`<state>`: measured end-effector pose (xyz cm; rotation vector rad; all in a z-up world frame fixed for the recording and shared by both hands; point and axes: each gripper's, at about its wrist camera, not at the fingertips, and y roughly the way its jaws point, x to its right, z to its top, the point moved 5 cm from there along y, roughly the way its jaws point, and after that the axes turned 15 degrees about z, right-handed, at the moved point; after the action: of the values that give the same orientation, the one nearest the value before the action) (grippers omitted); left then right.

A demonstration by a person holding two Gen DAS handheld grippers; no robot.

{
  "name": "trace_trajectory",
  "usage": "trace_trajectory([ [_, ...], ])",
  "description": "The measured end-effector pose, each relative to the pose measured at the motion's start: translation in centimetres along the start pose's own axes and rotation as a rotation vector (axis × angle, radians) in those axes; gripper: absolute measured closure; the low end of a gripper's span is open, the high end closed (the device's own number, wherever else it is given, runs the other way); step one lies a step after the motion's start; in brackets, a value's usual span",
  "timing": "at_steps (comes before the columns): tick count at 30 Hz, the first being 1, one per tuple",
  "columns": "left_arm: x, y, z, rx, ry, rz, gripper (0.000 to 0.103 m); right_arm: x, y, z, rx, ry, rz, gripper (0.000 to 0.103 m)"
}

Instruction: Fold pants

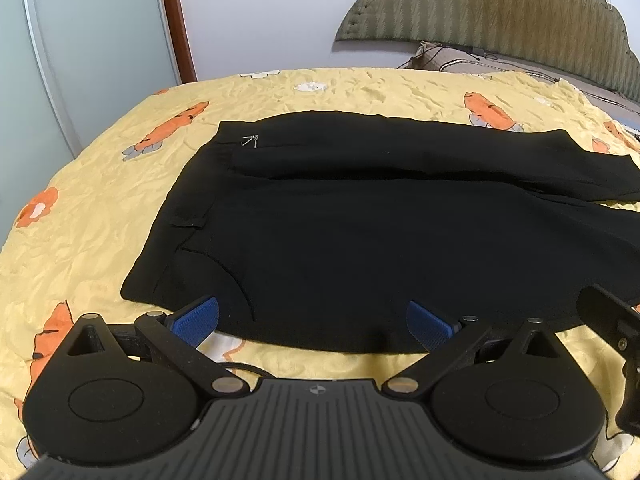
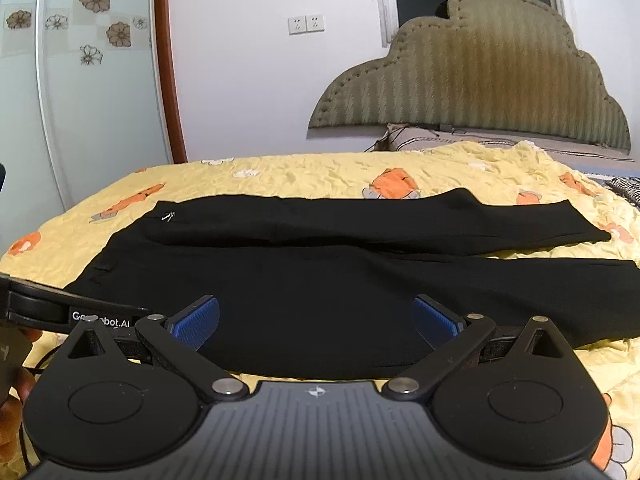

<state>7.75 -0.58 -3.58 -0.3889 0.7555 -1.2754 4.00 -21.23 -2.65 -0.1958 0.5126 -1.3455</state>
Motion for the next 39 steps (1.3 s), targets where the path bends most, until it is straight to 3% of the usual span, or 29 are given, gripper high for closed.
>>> trace_trajectory([
  [7,-0.2,1.4,0.9,0.014,0.019,0.021,0.002,0.3,1.6,1.3,0.006,-0.065,0.029,0.000],
  [13,-1.6,2.4,3.2,0.052,0.047,0.048,0.001,-0.8,4.3,5.9,0.114,-0.318,0.087,0.000],
  [17,-3.7,4.0,5.7,0.036,0.010,0.044,0.001,-0.7,10.4,10.0,0.038,-0.410,0.167,0.000],
  [22,-5.5,7.2,9.0,-0.008,0.010,0.024,0.001,-0.1,21.3,13.9,-0.123,-0.431,0.367,0.000],
  [25,-6.5,9.8,11.2,-0.060,-0.005,-0.005,0.003,0.1,27.4,14.8,-0.238,-0.463,0.368,0.001],
  [29,-7.5,13.0,13.7,-0.127,-0.054,-0.057,0.006,1.0,34.0,15.2,-0.347,-0.410,0.440,0.008],
  [31,-7.7,14.5,14.9,-0.160,-0.073,-0.064,0.012,1.4,36.6,15.2,-0.393,-0.383,0.497,0.019],
  [33,-7.3,15.6,16.2,-0.166,-0.058,-0.077,0.011,1.6,38.6,14.7,-0.457,-0.365,0.533,0.022],
  [34,-7.1,16.4,16.8,-0.174,-0.045,-0.076,0.012,1.7,39.4,14.4,-0.485,-0.358,0.549,0.038],
  [36,-6.5,17.8,18.1,-0.186,-0.023,-0.073,0.011,1.5,39.8,13.9,-0.507,-0.368,0.575,0.048],
  [37,-6.3,18.6,18.8,-0.198,-0.018,-0.084,0.011,1.2,39.6,13.9,-0.507,-0.390,0.594,0.065],
  [39,-6.0,20.2,19.9,-0.230,-0.032,-0.120,0.011,0.8,38.8,13.9,-0.489,-0.438,0.595,0.084],
])
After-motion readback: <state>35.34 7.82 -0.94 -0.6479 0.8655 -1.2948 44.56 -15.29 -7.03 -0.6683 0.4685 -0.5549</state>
